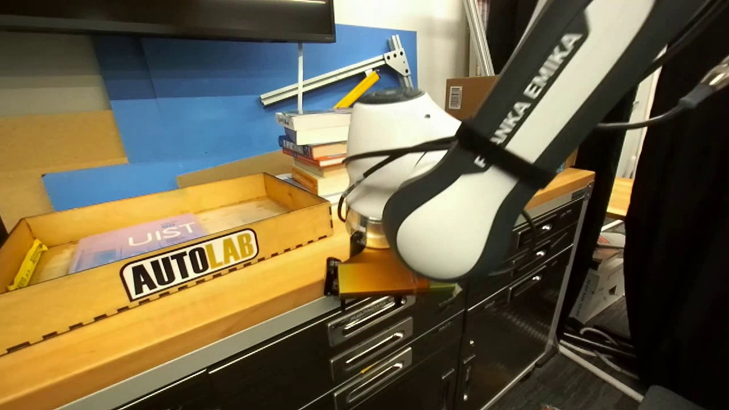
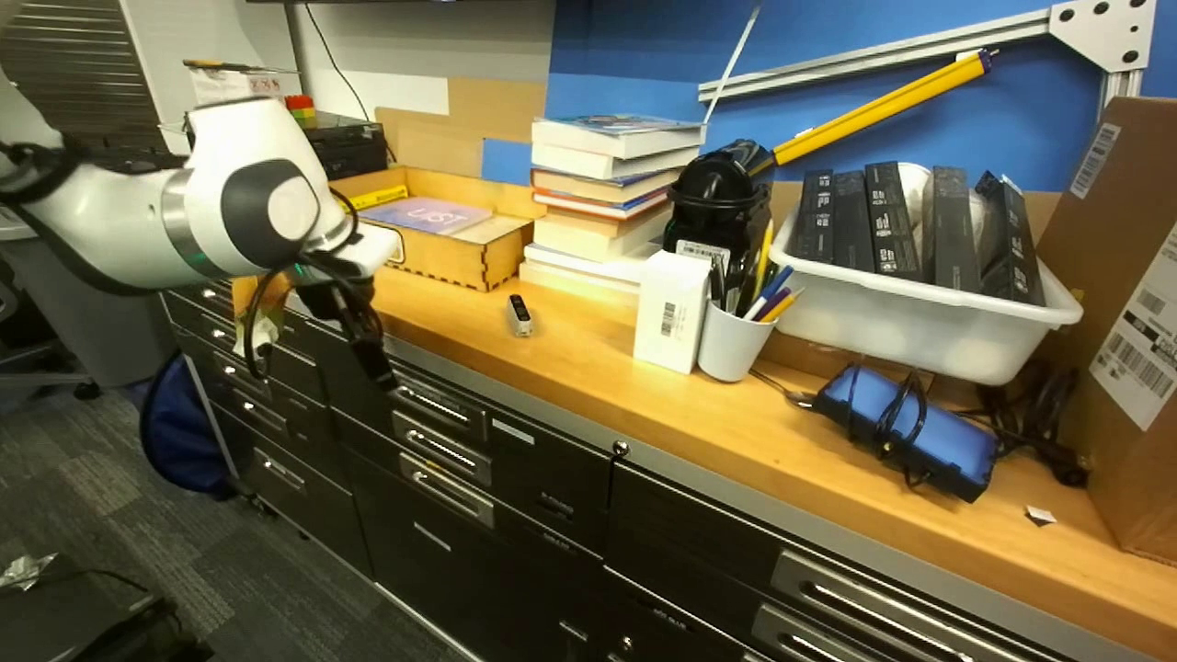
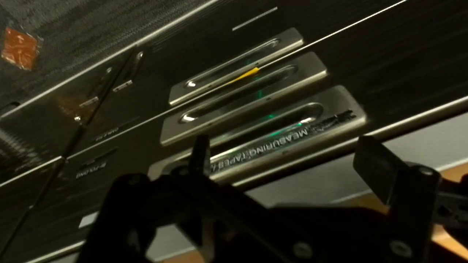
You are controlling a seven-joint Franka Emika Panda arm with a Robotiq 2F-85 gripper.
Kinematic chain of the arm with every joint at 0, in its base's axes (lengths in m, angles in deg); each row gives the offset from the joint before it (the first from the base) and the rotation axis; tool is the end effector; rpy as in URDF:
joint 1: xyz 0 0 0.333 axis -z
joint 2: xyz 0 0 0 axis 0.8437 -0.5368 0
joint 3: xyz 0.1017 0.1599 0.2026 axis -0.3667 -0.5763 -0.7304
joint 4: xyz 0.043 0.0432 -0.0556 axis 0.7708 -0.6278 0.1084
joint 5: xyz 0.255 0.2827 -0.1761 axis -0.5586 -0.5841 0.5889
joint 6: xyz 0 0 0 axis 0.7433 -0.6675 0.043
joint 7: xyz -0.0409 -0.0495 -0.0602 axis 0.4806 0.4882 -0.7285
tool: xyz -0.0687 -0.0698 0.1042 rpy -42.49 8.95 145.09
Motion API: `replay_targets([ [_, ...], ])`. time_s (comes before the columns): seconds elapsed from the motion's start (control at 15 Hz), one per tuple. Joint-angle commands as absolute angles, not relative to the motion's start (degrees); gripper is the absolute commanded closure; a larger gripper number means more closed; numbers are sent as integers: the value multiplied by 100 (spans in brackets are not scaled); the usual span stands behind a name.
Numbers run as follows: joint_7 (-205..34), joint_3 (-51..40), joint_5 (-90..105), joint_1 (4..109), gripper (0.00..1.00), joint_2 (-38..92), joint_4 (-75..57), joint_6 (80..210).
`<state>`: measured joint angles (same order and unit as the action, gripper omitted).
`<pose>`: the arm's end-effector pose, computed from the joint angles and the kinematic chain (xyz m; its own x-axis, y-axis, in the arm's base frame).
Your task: Put the Lego into the open drawer and then close the drawer
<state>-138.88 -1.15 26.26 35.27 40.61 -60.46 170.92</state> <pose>0.4888 0.1367 0.1897 0.8690 -0.4069 0.2817 -0.4074 -0.9113 -0.0595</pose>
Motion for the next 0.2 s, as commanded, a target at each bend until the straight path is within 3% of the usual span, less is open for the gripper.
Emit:
replay_targets([
  [0.0,-12366,-1029,1245,3978,0,5372,-6567,16618],
  [0.07,-12980,-1101,1842,4314,0,4682,-6235,16803],
  [0.13,-12614,-1284,1438,4352,0,4954,-6321,16695],
])
